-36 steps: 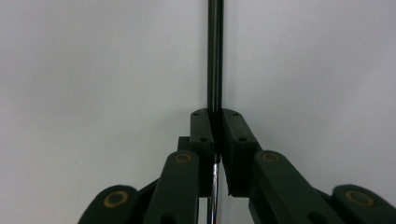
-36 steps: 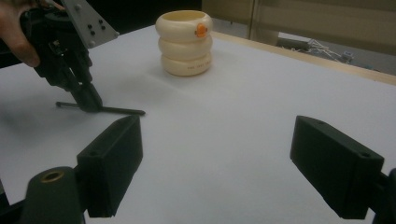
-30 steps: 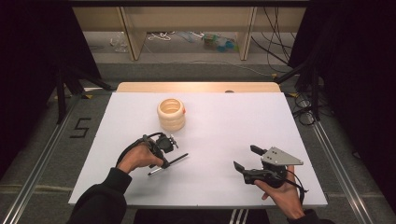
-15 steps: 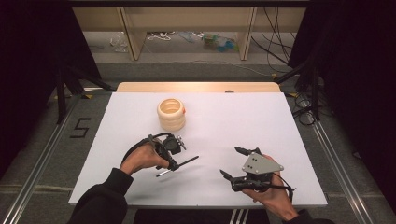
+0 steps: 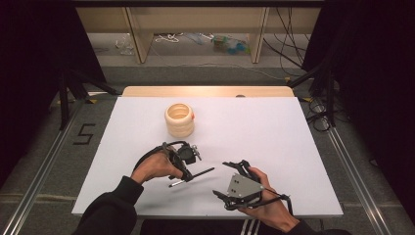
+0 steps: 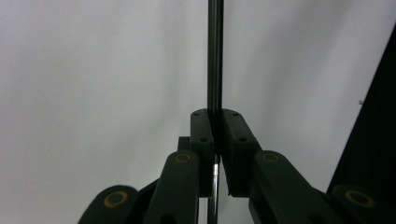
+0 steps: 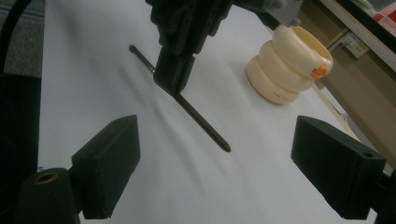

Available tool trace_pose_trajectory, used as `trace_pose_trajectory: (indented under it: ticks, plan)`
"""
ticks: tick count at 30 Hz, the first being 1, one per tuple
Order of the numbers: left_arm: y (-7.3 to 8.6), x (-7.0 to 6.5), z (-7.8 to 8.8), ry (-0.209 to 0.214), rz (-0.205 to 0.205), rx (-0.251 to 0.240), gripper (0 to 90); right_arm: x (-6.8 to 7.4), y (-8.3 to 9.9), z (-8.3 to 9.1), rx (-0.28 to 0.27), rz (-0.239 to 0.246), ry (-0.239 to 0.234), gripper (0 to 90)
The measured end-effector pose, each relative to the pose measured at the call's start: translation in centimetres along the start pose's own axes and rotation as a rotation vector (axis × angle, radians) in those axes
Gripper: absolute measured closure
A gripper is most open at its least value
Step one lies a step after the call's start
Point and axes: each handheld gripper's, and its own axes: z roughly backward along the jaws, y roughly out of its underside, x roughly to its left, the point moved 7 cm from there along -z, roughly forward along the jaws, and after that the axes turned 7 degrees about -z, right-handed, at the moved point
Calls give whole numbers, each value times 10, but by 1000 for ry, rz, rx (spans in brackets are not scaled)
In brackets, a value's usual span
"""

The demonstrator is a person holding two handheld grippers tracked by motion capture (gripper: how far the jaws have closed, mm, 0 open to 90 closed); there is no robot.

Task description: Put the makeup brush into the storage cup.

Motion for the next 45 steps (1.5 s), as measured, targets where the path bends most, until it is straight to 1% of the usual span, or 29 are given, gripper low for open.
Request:
trace_pose_trajectory:
  ticks: [3,7,10,12,14,15,16,17,18,20,21,22,23,24,25,28,29,31,33,34,35,36,37,39,40,41,42,43,45]
  plan:
    - [-4,-2,3,4,-5,-7,835,3,-1,-7,13,46,-6,174]
    - [-9,-4,5,0,-23,-13,835,5,-1,-13,34,113,4,180]
    - [-13,-5,7,-2,-30,-20,835,7,0,-18,58,145,-1,193]
    - [-15,-6,10,0,-37,-25,835,7,-1,-20,66,178,5,199]
    - [-16,-7,12,-2,-37,-24,835,6,-2,-23,70,235,23,203]
    - [-16,-6,13,-2,-36,-27,835,3,-3,-24,75,288,32,203]
    - [-17,-6,14,-5,-33,-35,835,5,-4,-25,73,283,35,203]
    - [-18,-6,14,-3,-38,-37,835,5,-4,-26,77,304,31,206]
    - [-18,-6,14,-6,-39,-37,835,4,-5,-27,78,320,42,210]
    - [-18,-7,14,-4,-38,-36,835,3,-6,-30,79,333,56,215]
    - [-18,-7,14,-7,-34,-35,835,4,-5,-32,85,329,57,218]
    - [-18,-7,13,-3,-40,-27,835,3,-6,-33,89,374,49,219]
    - [-18,-8,13,-2,-43,-25,835,5,-6,-34,82,324,85,225]
    - [-19,-9,13,1,-45,-22,835,5,-6,-34,100,362,73,231]
    - [-19,-9,13,2,-47,-22,835,4,-8,-36,94,415,63,234]
    - [-19,-9,14,4,-53,-17,835,6,-8,-38,109,422,93,255]
    - [-19,-10,14,4,-49,-21,835,7,-6,-40,119,416,84,263]
    - [-19,-9,15,1,-49,-20,835,7,-6,-41,126,445,102,274]
    - [-19,-10,15,6,-47,-15,835,6,-6,-43,135,499,108,293]
    - [-19,-10,14,7,-53,-16,835,8,-4,-43,146,463,108,306]
    - [-19,-10,15,7,-54,-10,835,7,-5,-44,148,501,118,315]
    - [-20,-11,14,10,-56,-11,835,7,-6,-45,149,515,126,323]
    - [-20,-12,14,16,-58,-17,835,6,-7,-46,145,548,129,330]
    - [-20,-12,14,17,-60,-30,835,8,-8,-48,153,580,120,346]
    - [-20,-12,15,12,-62,-30,835,8,-8,-48,156,576,135,356]
    - [-20,-11,16,10,-62,-33,835,9,-7,-49,165,578,122,368]
    - [-20,-11,17,9,-65,-35,835,10,-6,-48,172,568,136,381]
    - [-20,-12,18,13,-60,-42,835,9,-8,-49,167,599,135,391]
    - [-20,-11,20,7,-58,-47,835,10,-7,-49,174,593,145,410]
